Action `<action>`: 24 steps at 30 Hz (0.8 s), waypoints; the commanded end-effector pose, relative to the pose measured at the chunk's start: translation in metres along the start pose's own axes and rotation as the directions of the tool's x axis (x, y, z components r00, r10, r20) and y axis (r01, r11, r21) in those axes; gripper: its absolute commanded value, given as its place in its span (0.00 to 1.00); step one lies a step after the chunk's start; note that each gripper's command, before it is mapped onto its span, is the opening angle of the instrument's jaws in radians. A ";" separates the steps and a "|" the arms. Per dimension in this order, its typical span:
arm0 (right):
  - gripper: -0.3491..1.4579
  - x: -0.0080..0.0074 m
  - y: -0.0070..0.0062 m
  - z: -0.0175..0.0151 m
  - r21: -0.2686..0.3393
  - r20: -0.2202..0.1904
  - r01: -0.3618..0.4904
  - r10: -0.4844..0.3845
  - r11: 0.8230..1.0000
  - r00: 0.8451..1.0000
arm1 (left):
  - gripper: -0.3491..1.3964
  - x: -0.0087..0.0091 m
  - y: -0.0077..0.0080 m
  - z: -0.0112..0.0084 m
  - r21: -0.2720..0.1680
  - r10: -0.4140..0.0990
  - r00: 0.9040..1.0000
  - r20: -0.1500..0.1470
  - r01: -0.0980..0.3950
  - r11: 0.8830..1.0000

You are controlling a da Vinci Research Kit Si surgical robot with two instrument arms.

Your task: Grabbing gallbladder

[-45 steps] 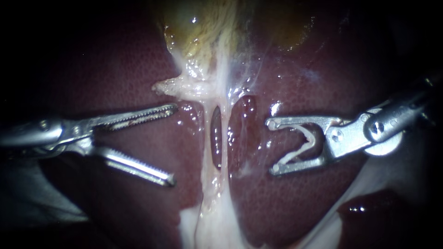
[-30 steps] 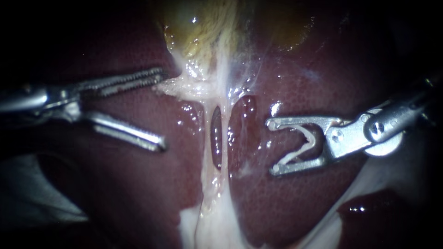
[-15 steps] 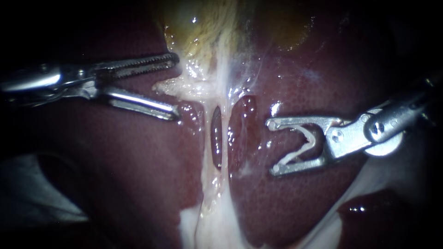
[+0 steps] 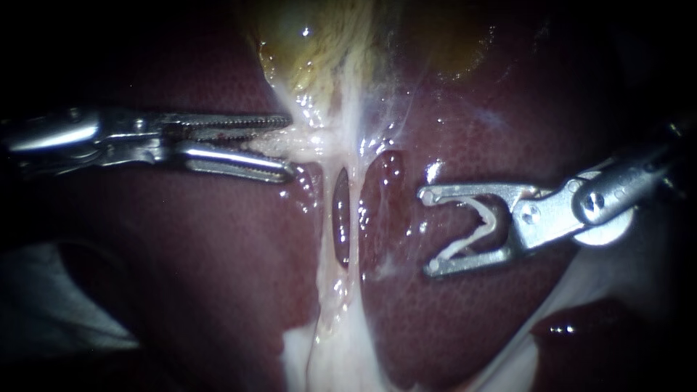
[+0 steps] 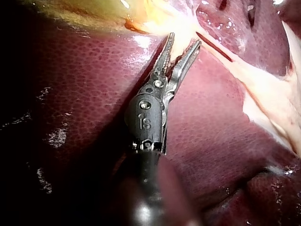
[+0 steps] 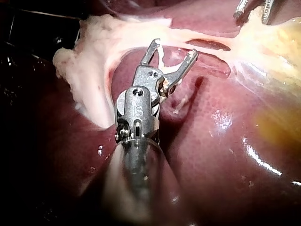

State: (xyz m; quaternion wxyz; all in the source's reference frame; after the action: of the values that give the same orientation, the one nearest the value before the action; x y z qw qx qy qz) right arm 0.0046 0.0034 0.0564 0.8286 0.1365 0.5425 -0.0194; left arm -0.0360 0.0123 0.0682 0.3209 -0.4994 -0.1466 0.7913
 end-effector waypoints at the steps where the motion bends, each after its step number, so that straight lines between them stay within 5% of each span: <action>1: 0.47 0.0000 0.0000 0.0000 0.000 0.000 0.000 0.000 1.000 1.000 | 0.24 0.0000 0.0000 -0.0001 -0.001 0.001 1.000 0.002 -0.001 1.000; 7: 0.47 0.0000 0.0000 0.0000 0.000 0.000 0.000 0.000 1.000 1.000 | 0.00 0.0001 0.0001 -0.0005 -0.001 -0.022 1.000 0.013 0.022 1.000; 16: 0.47 -0.0001 0.0000 0.0000 0.000 0.000 0.000 0.000 1.000 1.000 | 0.00 0.0012 0.0007 -0.0017 -0.002 -0.080 0.996 0.027 0.080 0.997; 24: 0.47 -0.0001 0.0000 0.0000 0.000 0.000 0.000 0.000 1.000 1.000 | 0.00 0.0055 0.0012 -0.0053 0.009 -0.122 0.992 0.030 0.121 0.993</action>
State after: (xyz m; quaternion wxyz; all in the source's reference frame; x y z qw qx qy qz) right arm 0.0046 0.0034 0.0565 0.8287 0.1364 0.5425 -0.0196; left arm -0.0330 0.0149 0.0606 0.3697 -0.4754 -0.1789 0.7780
